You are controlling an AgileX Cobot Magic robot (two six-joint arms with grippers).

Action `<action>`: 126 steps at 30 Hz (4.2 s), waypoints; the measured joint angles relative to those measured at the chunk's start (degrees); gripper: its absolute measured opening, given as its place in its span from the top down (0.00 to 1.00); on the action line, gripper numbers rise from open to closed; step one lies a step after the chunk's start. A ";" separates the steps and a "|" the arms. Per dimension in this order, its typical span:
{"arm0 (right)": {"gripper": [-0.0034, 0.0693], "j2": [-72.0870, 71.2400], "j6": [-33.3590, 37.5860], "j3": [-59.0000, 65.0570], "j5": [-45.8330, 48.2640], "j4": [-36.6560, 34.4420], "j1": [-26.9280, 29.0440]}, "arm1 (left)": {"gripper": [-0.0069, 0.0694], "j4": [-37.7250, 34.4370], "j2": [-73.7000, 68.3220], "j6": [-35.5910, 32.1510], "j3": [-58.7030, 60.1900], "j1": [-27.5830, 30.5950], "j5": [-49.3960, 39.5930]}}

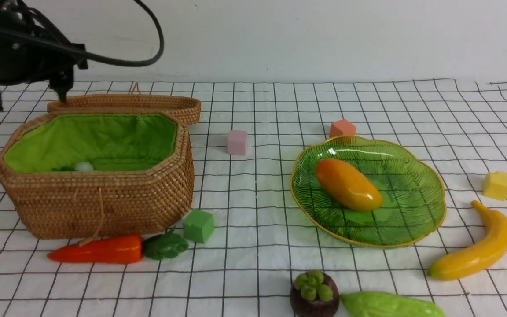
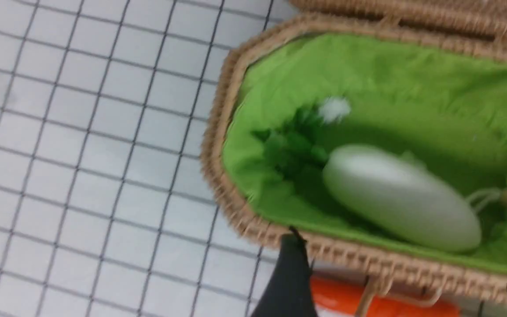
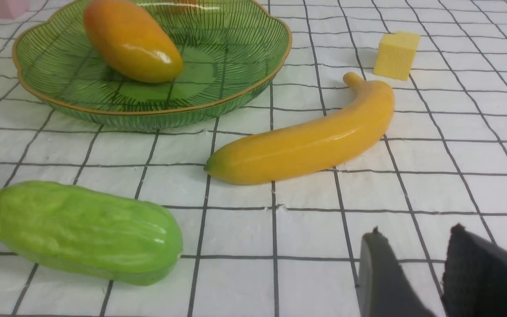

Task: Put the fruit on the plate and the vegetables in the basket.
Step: Use the left arm to grab a carrot and put it into the left basket

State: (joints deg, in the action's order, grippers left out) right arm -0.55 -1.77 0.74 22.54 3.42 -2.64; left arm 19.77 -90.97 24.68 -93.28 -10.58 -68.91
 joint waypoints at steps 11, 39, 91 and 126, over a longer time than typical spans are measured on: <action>0.62 0.00 0.00 0.00 0.00 0.00 0.00 | 0.33 -15.82 0.24 -45.50 26.56 0.00 3.36; 0.62 0.00 0.00 0.00 -0.07 0.00 0.00 | 0.37 -22.70 -11.46 -88.43 27.69 -0.18 30.81; 0.62 0.00 0.00 0.00 -0.02 0.00 0.00 | 0.42 -30.65 -2.02 -83.00 28.41 0.16 18.28; 0.62 0.00 0.00 0.00 -0.02 0.01 0.00 | 0.06 -26.44 10.03 -63.41 23.62 2.24 40.35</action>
State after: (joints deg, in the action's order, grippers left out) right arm -0.55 -1.77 0.74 22.52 3.43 -2.64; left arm -6.68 -80.95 -38.73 -69.66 -8.34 -28.56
